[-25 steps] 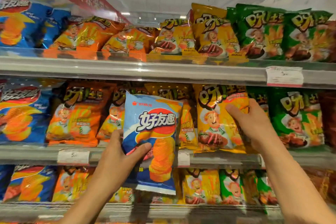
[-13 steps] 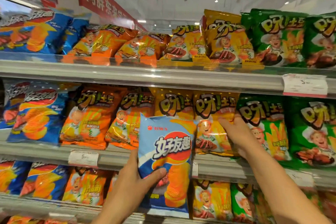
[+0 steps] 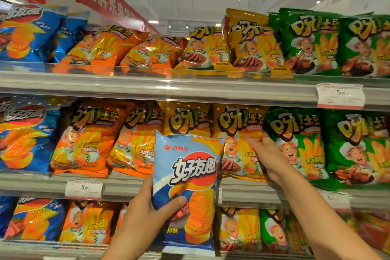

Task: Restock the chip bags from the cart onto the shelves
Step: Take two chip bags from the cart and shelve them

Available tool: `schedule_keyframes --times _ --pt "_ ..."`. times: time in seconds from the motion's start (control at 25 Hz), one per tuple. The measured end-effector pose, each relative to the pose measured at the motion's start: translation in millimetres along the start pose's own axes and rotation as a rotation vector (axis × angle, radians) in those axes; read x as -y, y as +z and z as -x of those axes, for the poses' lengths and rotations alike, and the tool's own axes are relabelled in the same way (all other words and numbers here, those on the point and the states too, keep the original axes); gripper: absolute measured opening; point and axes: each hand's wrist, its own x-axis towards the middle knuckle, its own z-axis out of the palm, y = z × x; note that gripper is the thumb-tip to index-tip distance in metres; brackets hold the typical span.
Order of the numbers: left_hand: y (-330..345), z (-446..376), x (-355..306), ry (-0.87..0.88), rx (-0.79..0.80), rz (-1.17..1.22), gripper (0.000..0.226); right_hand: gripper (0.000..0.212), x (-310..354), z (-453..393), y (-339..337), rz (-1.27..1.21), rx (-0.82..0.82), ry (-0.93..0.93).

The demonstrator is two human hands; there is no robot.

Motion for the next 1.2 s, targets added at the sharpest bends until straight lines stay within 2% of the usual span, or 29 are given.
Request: schedule_keyframes --times 0.16,0.24,0.32,0.48,0.6,0.68,0.92,1.08,1.2 --pt "-4 -5 0 0.004 0.036 0.042 0.064 0.029 1 -6 -8 0.092 -0.016 0.015" --pt "-3 -6 1 -0.004 0.053 0.099 0.066 0.025 -5 -3 -5 0.101 -0.011 0.029" --pt "-2 -6 2 -0.008 0.066 0.13 0.062 0.033 -4 1 0 0.169 -0.073 -0.009" --pt "-5 -5 1 -0.031 0.091 0.195 0.062 0.058 0 11 13 0.514 -0.303 -0.138" --pt "-10 -2 0 -0.034 0.089 0.238 0.059 0.06 7 29 22 0.906 -0.421 -0.302" --pt "-15 1 -3 -0.02 0.075 0.251 0.057 0.056 10 40 27 1.026 -0.456 -0.48" --pt "-63 18 -3 0.046 0.012 0.233 0.056 0.039 23 70 99 0.836 -0.295 -0.771" --pt "-136 32 8 0.053 -0.105 0.204 0.055 0.038 41 90 194 0.759 -0.109 -0.85" --pt "-216 44 26 0.064 -0.202 0.181 0.052 0.041 56 107 283 0.716 0.011 -0.909"
